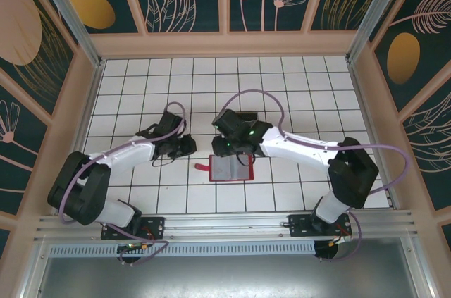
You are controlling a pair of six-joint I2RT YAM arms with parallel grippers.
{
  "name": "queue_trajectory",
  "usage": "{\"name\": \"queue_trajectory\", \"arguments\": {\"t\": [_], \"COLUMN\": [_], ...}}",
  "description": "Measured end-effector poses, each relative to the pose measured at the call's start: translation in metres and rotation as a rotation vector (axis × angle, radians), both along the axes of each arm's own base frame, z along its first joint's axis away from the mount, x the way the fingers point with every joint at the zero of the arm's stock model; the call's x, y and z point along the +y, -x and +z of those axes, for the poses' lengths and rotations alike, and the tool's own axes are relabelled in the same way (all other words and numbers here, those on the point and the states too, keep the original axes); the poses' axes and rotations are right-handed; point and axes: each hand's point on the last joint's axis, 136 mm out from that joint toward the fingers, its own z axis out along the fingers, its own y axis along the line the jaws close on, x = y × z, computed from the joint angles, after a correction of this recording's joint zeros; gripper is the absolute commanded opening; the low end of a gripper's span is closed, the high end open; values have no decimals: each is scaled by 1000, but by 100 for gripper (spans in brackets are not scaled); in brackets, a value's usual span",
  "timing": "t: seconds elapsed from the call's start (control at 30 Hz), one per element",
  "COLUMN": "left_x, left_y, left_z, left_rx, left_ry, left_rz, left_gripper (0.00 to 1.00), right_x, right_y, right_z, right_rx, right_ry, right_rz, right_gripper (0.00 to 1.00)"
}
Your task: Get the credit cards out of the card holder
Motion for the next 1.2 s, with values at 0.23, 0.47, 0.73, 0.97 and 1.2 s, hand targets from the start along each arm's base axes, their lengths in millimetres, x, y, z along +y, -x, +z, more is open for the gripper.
{"name": "queue_trajectory", "arguments": {"t": [0.23,0.47,0.73,0.97,1.2], "left_x": [15,16,17,18,17], "left_y": [-15,-12,-8,-5,-3], "left_z": [9,8,6,4,7], "left_rx": [-44,-52,-52,-47,-52], "left_ry": [24,22,20,20,29], "left_rz": [36,22,19,18,14], "left_gripper": [18,19,19,19,20], "right_x": [7,14,8,7,8], "right_y": [25,35,34,34,35], "right_z": [-51,-74,-86,-86,-87], "right_rx": [124,169,177,179,184], "right_ry": [140,221,289,294,285], "right_rz": [-69,-91,-120,-129,-138], "right_gripper": [41,46,42,28,10]}}
